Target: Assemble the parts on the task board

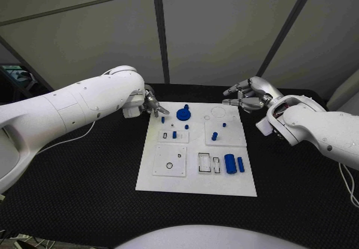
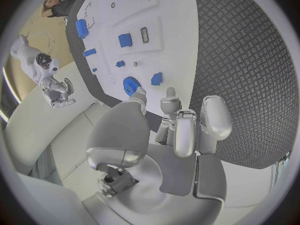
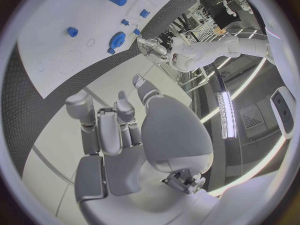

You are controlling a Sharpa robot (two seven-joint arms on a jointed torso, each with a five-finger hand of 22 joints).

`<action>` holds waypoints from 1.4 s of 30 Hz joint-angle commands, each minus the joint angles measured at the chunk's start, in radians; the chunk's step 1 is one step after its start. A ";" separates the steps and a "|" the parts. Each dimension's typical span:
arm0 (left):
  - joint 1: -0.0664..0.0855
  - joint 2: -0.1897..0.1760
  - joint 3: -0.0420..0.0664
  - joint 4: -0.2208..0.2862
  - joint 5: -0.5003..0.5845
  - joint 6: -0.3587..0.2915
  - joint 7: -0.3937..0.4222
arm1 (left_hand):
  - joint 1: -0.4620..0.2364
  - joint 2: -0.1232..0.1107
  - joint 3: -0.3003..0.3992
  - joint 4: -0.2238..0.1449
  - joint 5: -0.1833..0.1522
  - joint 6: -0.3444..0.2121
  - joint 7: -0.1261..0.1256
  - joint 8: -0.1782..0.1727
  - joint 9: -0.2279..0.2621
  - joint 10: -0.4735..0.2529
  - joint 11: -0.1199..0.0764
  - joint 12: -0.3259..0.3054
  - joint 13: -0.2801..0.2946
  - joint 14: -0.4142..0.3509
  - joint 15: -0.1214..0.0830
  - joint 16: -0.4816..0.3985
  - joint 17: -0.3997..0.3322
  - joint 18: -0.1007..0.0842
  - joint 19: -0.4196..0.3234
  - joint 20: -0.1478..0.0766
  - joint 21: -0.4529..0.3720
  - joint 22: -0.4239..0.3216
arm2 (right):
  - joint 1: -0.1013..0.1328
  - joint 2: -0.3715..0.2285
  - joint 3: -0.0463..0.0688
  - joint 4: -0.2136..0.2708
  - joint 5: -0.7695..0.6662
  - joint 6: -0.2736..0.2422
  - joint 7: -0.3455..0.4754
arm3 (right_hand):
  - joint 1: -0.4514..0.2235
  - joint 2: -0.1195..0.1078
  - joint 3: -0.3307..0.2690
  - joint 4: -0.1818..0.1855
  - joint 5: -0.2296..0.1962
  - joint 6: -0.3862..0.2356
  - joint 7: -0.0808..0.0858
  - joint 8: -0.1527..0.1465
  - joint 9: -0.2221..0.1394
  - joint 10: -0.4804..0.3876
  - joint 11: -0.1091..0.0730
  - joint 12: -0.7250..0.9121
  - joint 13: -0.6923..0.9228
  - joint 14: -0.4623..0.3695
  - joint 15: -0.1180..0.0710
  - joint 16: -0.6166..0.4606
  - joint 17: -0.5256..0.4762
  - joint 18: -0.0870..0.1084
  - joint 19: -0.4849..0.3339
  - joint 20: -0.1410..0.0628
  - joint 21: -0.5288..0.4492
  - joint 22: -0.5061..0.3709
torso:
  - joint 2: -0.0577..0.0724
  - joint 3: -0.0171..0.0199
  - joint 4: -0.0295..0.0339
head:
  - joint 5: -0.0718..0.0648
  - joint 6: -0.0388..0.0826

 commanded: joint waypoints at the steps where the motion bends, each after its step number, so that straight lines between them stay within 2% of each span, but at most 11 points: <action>1: 0.000 0.005 0.000 -0.001 -0.022 0.018 0.017 | 0.003 0.010 -0.008 0.000 0.001 0.012 0.000 0.006 -0.004 0.010 0.000 0.007 0.002 0.084 0.000 0.005 0.207 -0.039 0.009 -0.002 0.007 0.003 | 0.001 0.002 0.001 0.000 -0.001 0.003 0.008 | -0.005 0.004 -0.002 0.004 0.003 -0.007 -0.003 0.004 -0.001 -0.006 -0.001 -0.007 -0.001 0.028 -0.008 -0.003 -0.001 0.015 -0.005 -0.001 -0.006 -0.001 | 0.000 -0.0003 0.0008 | -0.002 -0.001; 9: -0.002 0.009 0.000 -0.002 -0.023 0.031 0.020 | 0.007 0.014 -0.013 0.002 0.001 0.018 -0.002 0.009 -0.009 0.011 -0.001 0.009 0.002 0.085 -0.002 0.006 0.208 -0.040 0.010 -0.003 0.008 0.005 | 0.001 0.004 0.001 -0.001 -0.001 0.004 0.008 | -0.005 0.004 -0.002 0.004 0.003 -0.007 -0.003 0.004 -0.001 -0.006 -0.001 -0.007 -0.001 0.028 -0.008 -0.003 -0.001 0.015 -0.005 -0.001 -0.006 -0.001 | 0.000 0.0009 0.0018 | -0.002 -0.002; 18: -0.003 0.010 0.000 0.000 -0.024 0.042 0.023 | 0.039 0.032 -0.018 -0.009 0.002 0.032 -0.007 0.018 -0.025 0.014 -0.006 0.011 0.002 0.086 -0.006 0.008 0.209 -0.041 0.013 -0.007 0.010 0.011 | 0.001 0.007 0.001 -0.003 -0.001 0.006 0.008 | -0.005 0.004 -0.002 0.004 0.003 -0.007 -0.003 0.004 -0.001 -0.006 -0.001 -0.007 -0.001 0.028 -0.008 -0.003 -0.001 0.015 -0.005 -0.001 -0.006 -0.001 | 0.000 0.0004 0.0003 | -0.002 -0.002; 28: -0.004 0.014 0.000 -0.004 -0.024 0.050 0.025 | 0.069 0.052 -0.017 -0.025 0.002 0.041 -0.010 0.027 -0.038 0.017 -0.009 0.013 0.002 0.087 -0.008 0.010 0.211 -0.042 0.016 -0.010 0.012 0.016 | 0.001 0.008 0.001 -0.002 -0.001 0.007 0.008 | -0.005 0.004 -0.002 0.004 0.003 -0.007 -0.003 0.004 -0.001 -0.006 -0.001 -0.007 -0.001 0.028 -0.008 -0.003 -0.001 0.015 -0.005 -0.001 -0.006 -0.001 | 0.000 0.0005 0.0017 | -0.003 -0.004; 35: -0.005 0.018 0.000 -0.008 -0.024 0.055 0.026 | 0.074 0.056 -0.016 -0.028 0.002 0.042 -0.011 0.028 -0.040 0.018 -0.009 0.014 0.002 0.087 -0.009 0.010 0.211 -0.042 0.017 -0.010 0.013 0.018 | 0.001 0.009 0.001 -0.002 -0.001 0.007 0.008 | -0.005 0.004 -0.002 0.004 0.003 -0.007 -0.003 0.004 -0.001 -0.006 -0.001 -0.007 -0.001 0.028 -0.008 -0.003 -0.001 0.015 -0.005 -0.001 -0.006 -0.001 | 0.000 0.0002 0.0001 | -0.003 -0.005; 42: -0.007 0.021 0.000 -0.012 -0.024 0.059 0.026 | 0.079 0.060 -0.016 -0.031 0.002 0.043 -0.011 0.029 -0.042 0.018 -0.010 0.014 0.002 0.087 -0.009 0.010 0.211 -0.042 0.017 -0.010 0.014 0.020 | 0.001 0.010 0.001 -0.002 -0.001 0.007 0.009 | -0.005 0.004 -0.002 0.004 0.003 -0.007 -0.003 0.004 -0.001 -0.006 -0.001 -0.007 -0.001 0.028 -0.008 -0.003 -0.001 0.015 -0.005 -0.001 -0.006 -0.001 | 0.000 0.0001 0.0011 | -0.004 -0.007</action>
